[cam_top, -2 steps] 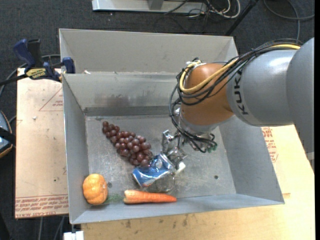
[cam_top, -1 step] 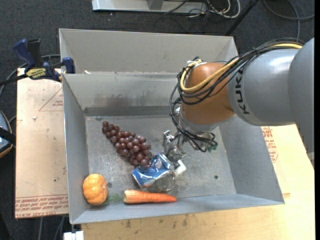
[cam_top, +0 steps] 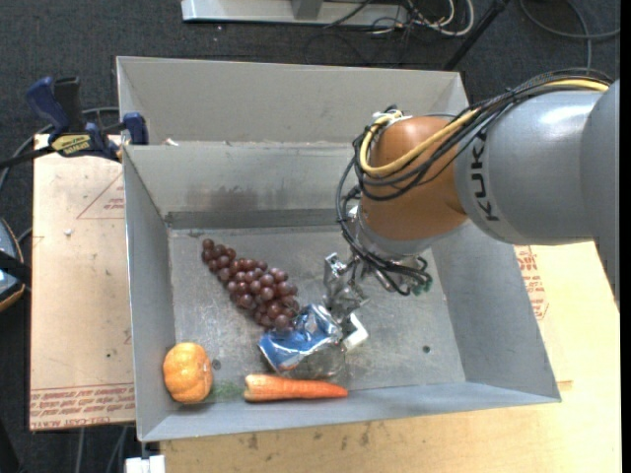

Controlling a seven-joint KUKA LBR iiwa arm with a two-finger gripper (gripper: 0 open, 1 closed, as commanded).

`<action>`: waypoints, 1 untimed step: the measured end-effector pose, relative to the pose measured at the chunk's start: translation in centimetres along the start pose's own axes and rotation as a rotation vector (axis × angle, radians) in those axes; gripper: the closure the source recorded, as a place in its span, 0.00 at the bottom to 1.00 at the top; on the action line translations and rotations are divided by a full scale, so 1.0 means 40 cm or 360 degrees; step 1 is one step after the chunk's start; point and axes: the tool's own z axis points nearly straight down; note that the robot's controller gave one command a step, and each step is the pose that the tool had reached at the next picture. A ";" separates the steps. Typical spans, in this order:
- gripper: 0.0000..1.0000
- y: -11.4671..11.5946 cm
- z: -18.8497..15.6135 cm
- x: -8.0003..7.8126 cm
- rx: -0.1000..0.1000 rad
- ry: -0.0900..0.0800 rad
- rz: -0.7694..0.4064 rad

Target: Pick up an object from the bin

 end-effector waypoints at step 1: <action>1.00 0.002 -0.052 0.002 -0.0004 0.0003 0.0001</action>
Offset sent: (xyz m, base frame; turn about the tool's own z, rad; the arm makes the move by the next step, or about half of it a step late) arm 0.0000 0.0002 0.0213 0.0000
